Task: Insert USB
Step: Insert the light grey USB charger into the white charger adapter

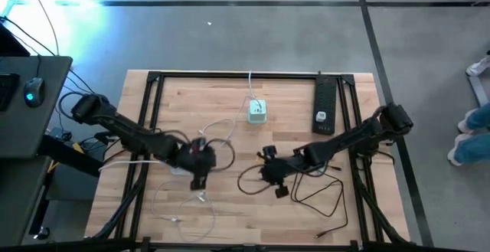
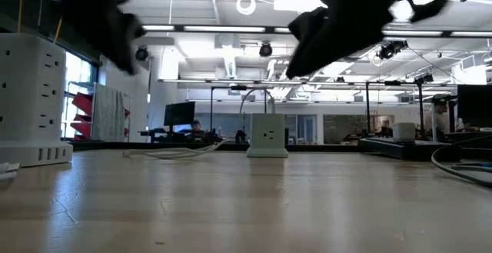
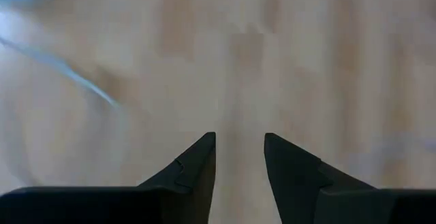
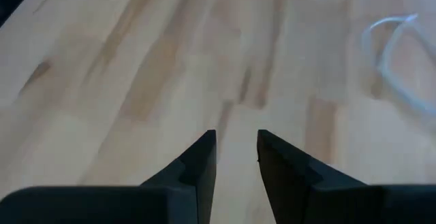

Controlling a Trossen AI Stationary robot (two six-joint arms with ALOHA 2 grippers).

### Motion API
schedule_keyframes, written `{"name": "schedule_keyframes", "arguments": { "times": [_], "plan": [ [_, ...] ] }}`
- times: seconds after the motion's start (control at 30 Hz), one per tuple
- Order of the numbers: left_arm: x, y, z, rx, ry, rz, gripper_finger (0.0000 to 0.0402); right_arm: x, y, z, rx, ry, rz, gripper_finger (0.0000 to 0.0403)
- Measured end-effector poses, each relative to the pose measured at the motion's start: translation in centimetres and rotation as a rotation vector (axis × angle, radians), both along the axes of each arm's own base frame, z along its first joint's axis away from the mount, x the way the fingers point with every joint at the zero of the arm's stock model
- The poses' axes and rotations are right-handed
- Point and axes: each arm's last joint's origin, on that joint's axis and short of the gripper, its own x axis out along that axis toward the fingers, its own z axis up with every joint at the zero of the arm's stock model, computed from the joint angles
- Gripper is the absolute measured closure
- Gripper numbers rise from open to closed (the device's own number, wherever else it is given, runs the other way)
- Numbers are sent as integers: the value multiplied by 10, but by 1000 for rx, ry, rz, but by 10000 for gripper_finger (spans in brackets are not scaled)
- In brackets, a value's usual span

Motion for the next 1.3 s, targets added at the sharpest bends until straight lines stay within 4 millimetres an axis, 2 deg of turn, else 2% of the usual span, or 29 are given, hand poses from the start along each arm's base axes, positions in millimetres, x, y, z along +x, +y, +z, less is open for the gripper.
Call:
{"name": "schedule_keyframes", "arguments": {
  "times": [0.1, 0.23, 0.37, 0.43, 0.6, 0.73, 0.93, 1.13, 1.3],
  "plan": [
    [-16, -23, -3, -109, 82, 28, 298, -13, 3, 6, -104, 16, -70, 311],
    [-39, -48, -4, -214, 200, 95, 298, -35, 0, 33, -210, -55, -213, 311],
    [-57, -69, -6, -300, 292, 98, 298, -49, -1, 60, -228, -193, -327, 311],
    [-64, -76, -6, -328, 334, 57, 298, -51, -1, 66, -226, -230, -342, 311],
    [-65, -72, -8, -279, 352, 76, 298, -49, 0, 68, -243, -245, -306, 311],
    [-64, -73, -9, -351, 428, 94, 298, -52, 1, 63, -238, -185, -263, 311],
    [-77, -90, -13, -378, 488, 58, 298, -63, 14, 59, -227, -140, -210, 311],
    [-74, -115, -36, -374, 481, -4, 298, -70, 23, 59, -204, -129, -179, 311],
    [-71, -131, -60, -370, 542, -31, 298, -71, 25, 60, -196, -135, -182, 311]
  ]
}}
